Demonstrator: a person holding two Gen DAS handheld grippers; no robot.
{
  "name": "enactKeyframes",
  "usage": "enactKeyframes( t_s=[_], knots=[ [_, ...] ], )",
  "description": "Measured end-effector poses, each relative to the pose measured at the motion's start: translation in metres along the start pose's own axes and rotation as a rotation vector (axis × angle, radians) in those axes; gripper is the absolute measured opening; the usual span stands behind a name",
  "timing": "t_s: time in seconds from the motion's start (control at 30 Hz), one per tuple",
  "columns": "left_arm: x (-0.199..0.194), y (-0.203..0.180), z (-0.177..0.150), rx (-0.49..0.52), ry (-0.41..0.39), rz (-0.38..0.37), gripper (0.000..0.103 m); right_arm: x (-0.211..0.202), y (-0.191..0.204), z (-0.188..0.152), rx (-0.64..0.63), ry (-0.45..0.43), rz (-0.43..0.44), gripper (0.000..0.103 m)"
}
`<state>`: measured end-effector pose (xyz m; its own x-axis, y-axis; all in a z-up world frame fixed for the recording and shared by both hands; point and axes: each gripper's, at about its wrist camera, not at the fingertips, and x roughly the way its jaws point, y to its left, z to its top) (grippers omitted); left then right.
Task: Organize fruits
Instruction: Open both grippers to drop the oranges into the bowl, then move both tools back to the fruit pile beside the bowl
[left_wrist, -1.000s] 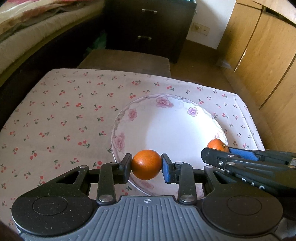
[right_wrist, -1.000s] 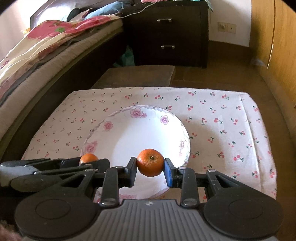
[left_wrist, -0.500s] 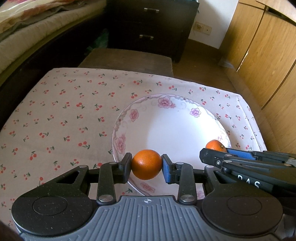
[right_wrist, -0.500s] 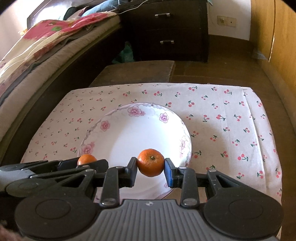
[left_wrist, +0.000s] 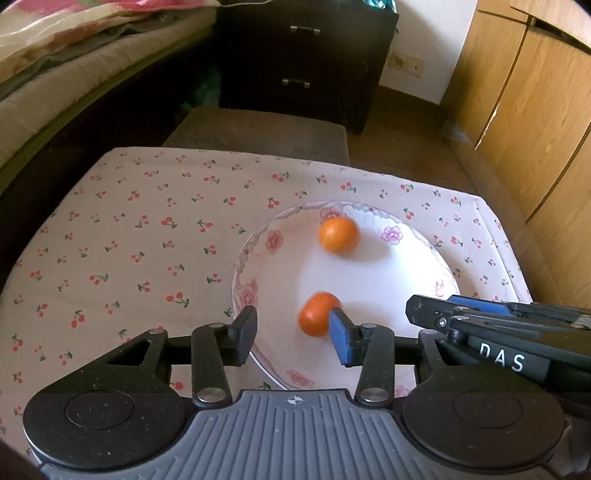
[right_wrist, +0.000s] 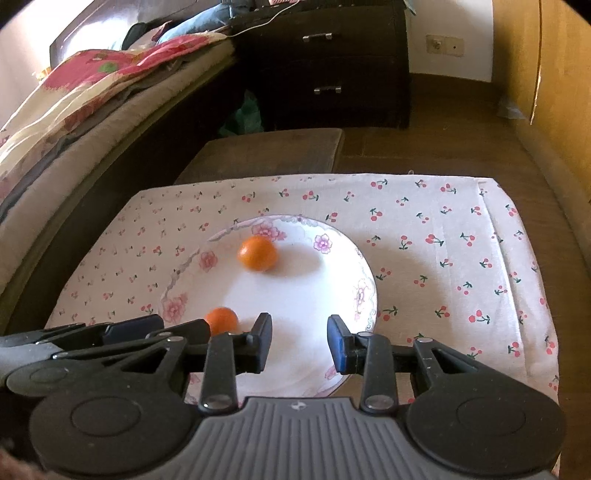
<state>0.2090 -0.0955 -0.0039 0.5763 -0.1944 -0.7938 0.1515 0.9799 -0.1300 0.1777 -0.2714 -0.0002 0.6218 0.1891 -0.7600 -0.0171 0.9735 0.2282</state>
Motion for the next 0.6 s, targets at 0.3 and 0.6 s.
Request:
enactKeyframes(
  t_s=[0.3, 0.6],
  knots=[
    [-0.010, 0.003, -0.003, -0.002, -0.014, -0.012, 0.054, -0.015, 0.006, -0.005, -0.003, -0.019, -0.002, 0.036],
    [-0.029, 0.011, -0.013, -0.010, -0.022, -0.017, 0.059, -0.034, 0.017, -0.018, -0.014, -0.029, 0.014, 0.040]
  ],
)
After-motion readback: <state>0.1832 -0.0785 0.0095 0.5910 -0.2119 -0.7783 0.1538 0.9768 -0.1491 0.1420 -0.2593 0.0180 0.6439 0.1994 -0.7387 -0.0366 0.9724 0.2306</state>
